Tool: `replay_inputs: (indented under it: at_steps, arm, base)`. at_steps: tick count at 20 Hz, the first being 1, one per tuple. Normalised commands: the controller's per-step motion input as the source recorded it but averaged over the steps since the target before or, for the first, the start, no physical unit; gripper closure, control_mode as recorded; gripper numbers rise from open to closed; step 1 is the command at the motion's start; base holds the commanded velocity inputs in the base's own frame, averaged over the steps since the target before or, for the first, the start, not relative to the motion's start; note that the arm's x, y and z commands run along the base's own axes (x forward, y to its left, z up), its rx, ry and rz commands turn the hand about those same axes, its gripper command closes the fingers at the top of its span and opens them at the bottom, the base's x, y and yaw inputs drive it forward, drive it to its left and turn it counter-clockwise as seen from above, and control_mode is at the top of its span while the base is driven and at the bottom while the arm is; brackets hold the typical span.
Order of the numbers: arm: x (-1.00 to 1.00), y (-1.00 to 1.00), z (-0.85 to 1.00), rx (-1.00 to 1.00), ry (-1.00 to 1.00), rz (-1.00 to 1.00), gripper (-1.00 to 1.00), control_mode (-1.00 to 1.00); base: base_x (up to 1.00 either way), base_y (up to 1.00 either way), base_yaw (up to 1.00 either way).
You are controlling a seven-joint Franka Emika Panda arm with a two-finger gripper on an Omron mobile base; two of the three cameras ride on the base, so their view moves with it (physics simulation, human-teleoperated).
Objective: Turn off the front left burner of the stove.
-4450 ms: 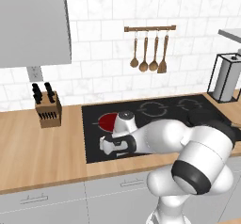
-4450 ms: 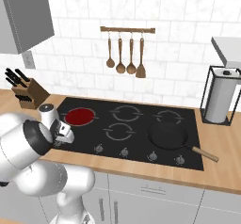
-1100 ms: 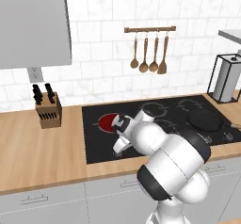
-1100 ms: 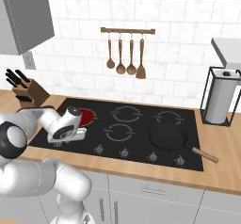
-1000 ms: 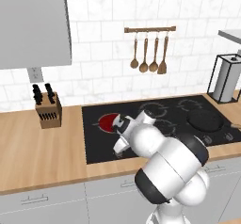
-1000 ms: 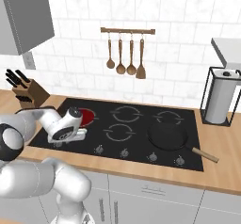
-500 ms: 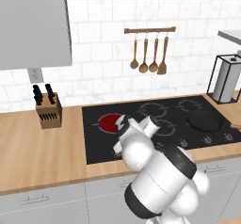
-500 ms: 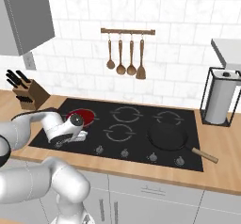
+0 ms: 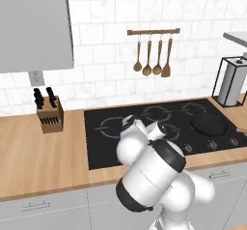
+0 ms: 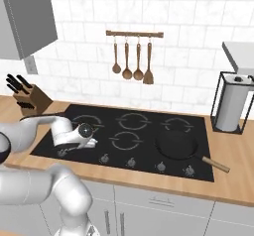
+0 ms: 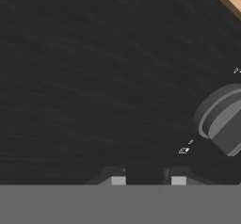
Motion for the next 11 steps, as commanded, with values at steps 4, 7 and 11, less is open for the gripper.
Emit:
replay_inputs:
  at_steps: [4,7,11]
  arm:
    - [0.06,-0.24,-0.65,-0.23,0.46,-0.81,1.0,-1.0]
    - [-0.11,-0.04,0.0,0.01,-0.03,0.0,1.0,-1.0]
    - [0.06,-0.01,0.0,-0.01,0.03,0.01,1.0,-1.0]
  base:
    - [0.0,0.0,0.0]
    - [0.0,0.0,0.0]
    - [0.0,0.0,0.0]
